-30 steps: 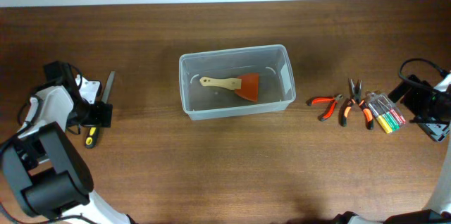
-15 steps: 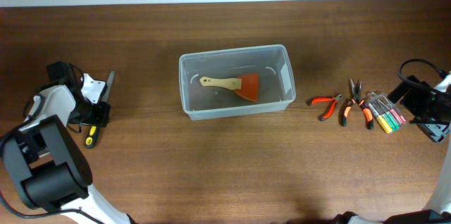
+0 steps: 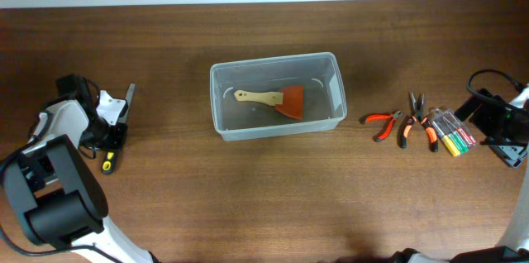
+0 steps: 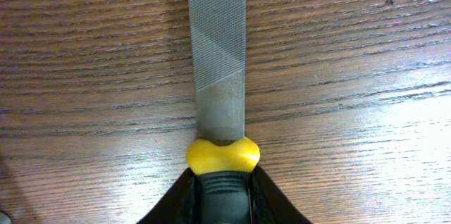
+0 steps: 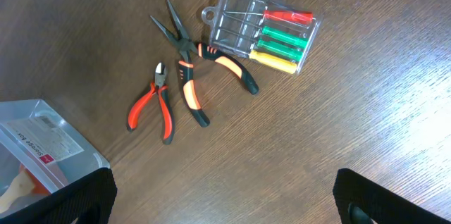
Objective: Pack container
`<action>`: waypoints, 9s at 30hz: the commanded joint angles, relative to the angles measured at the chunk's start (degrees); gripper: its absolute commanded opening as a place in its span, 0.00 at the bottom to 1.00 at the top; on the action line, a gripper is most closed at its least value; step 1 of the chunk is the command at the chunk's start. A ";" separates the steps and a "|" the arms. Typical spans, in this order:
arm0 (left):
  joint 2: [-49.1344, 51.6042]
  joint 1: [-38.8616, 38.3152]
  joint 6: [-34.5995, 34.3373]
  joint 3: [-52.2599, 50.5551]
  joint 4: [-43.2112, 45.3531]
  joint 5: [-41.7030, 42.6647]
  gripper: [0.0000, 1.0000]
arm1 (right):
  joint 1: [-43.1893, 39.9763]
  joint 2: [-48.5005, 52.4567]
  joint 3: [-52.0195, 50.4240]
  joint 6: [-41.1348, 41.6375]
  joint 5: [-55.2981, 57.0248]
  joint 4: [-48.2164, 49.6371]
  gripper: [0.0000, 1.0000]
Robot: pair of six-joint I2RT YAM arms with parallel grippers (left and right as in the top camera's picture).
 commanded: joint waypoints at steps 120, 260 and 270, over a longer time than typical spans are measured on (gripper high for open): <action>17.73 -22.32 -79.73 18.99 -7.65 1.81 0.27 | -0.15 0.26 1.05 0.48 0.46 -1.38 0.99; 21.33 6.56 -3.02 42.47 -27.36 -0.63 0.02 | -0.15 0.26 1.05 0.46 0.48 -1.55 0.99; 15.89 -16.61 1.81 71.89 -39.85 -0.66 0.02 | -0.15 0.26 1.05 0.48 0.46 -1.51 0.98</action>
